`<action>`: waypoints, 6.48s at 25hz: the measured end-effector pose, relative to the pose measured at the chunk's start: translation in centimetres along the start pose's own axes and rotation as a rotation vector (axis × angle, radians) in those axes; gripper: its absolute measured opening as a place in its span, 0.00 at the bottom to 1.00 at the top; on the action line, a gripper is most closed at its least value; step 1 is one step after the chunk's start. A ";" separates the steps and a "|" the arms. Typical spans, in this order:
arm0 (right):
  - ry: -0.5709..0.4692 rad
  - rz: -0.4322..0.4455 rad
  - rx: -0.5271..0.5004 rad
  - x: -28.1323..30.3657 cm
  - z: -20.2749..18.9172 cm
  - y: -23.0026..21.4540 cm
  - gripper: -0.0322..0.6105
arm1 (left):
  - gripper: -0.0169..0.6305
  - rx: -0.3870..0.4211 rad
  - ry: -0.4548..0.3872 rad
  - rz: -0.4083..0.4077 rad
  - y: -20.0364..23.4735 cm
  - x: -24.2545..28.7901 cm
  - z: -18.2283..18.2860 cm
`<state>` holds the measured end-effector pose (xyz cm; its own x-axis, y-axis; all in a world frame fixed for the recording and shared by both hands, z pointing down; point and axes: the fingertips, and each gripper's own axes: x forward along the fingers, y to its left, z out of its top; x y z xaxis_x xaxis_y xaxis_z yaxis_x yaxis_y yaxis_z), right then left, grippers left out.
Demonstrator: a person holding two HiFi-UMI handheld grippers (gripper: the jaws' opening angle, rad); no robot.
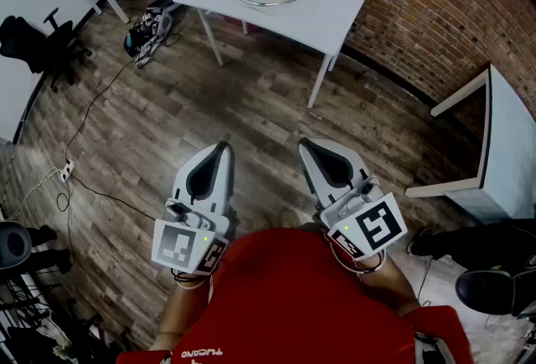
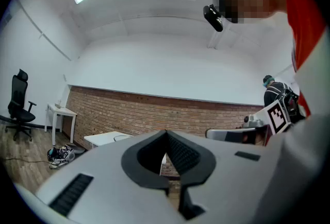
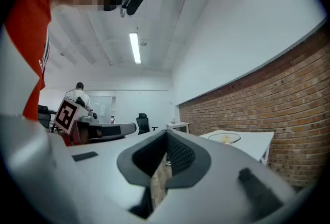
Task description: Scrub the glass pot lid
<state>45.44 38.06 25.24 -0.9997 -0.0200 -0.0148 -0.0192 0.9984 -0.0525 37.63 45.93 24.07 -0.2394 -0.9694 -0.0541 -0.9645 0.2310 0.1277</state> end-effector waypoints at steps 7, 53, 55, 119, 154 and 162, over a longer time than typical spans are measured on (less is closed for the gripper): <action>0.008 -0.003 -0.001 0.5 -0.3 -1.0 0.10 | 0.05 -0.004 -0.002 0.001 0.4 1.2 -0.2; -0.012 0.013 -0.004 7.1 0.4 -15.9 0.10 | 0.05 0.032 -0.020 0.071 4.5 16.5 -0.2; -0.009 0.003 -0.004 9.4 0.6 -16.8 0.10 | 0.05 0.037 -0.018 0.069 6.7 17.8 0.1; 0.090 -0.283 -0.022 54.5 -1.6 -49.1 0.10 | 0.05 0.001 0.065 -0.155 44.4 61.6 -0.4; 0.218 -0.757 0.039 60.2 -5.6 -56.2 0.10 | 0.05 0.000 0.250 -0.569 47.7 75.1 -7.1; 0.387 -0.814 0.112 59.2 -10.4 -57.1 0.10 | 0.05 -0.045 0.387 -0.544 48.9 75.3 -11.5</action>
<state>-12.82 -19.57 37.72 -0.6133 -0.6782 0.4047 -0.7408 0.6717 0.0029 -26.27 -16.76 37.61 0.3449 -0.9086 0.2358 -0.9290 -0.2945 0.2239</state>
